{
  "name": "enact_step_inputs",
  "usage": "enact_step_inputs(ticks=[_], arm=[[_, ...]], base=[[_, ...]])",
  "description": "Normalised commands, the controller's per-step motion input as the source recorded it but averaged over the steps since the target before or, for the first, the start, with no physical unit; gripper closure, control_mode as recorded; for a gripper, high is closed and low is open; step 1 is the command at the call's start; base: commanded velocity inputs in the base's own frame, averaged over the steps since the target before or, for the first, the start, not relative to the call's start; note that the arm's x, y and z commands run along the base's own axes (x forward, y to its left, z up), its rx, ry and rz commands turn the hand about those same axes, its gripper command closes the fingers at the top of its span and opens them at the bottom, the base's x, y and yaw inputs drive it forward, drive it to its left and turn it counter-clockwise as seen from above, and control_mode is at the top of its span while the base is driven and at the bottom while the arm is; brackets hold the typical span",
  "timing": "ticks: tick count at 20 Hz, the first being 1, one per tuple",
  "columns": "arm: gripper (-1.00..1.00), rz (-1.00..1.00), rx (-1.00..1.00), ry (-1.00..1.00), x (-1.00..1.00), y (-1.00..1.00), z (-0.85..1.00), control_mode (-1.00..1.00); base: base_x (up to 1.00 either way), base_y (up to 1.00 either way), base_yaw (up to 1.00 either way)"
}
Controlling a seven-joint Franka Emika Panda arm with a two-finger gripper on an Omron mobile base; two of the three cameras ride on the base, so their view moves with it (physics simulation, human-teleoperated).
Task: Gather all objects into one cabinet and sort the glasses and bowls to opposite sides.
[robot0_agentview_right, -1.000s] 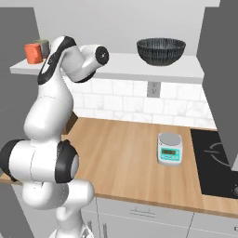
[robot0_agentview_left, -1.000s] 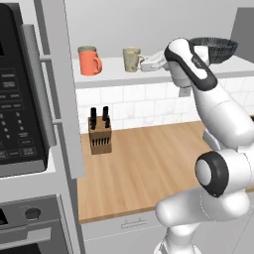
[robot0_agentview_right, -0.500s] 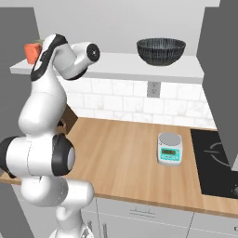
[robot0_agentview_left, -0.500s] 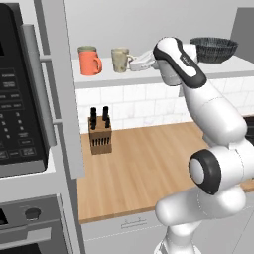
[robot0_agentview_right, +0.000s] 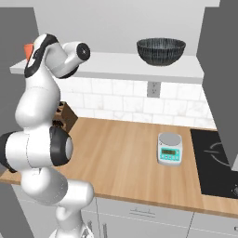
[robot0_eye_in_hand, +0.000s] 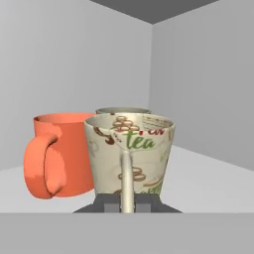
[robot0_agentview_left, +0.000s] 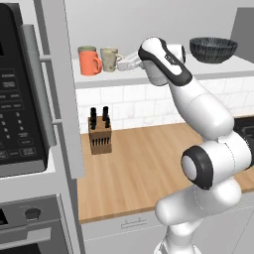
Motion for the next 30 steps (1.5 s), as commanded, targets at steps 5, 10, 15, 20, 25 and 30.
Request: enact_step_inputs(ticks=[5,10,15,20,25,30], arm=[[1.0,0.0,0.04,0.0,0.2,0.0,-0.24,-1.0],[1.0,0.0,0.01,0.0,0.07,0.01,-0.3,-1.0],[1.0,0.0,-0.01,-0.04,0.0,0.16,-0.16,-1.0],[1.0,0.0,0.0,-0.01,0.0,0.06,0.0,-1.0],[1.0,0.0,0.0,0.0,0.0,0.0,0.0,-1.0],[-1.0,0.0,0.0,0.0,0.0,0.0,0.0,-1.0]], base=[[0.0,0.0,0.0],[0.0,0.0,0.0],[0.0,0.0,0.0],[0.0,0.0,0.0],[0.0,0.0,0.0],[0.0,0.0,0.0]])
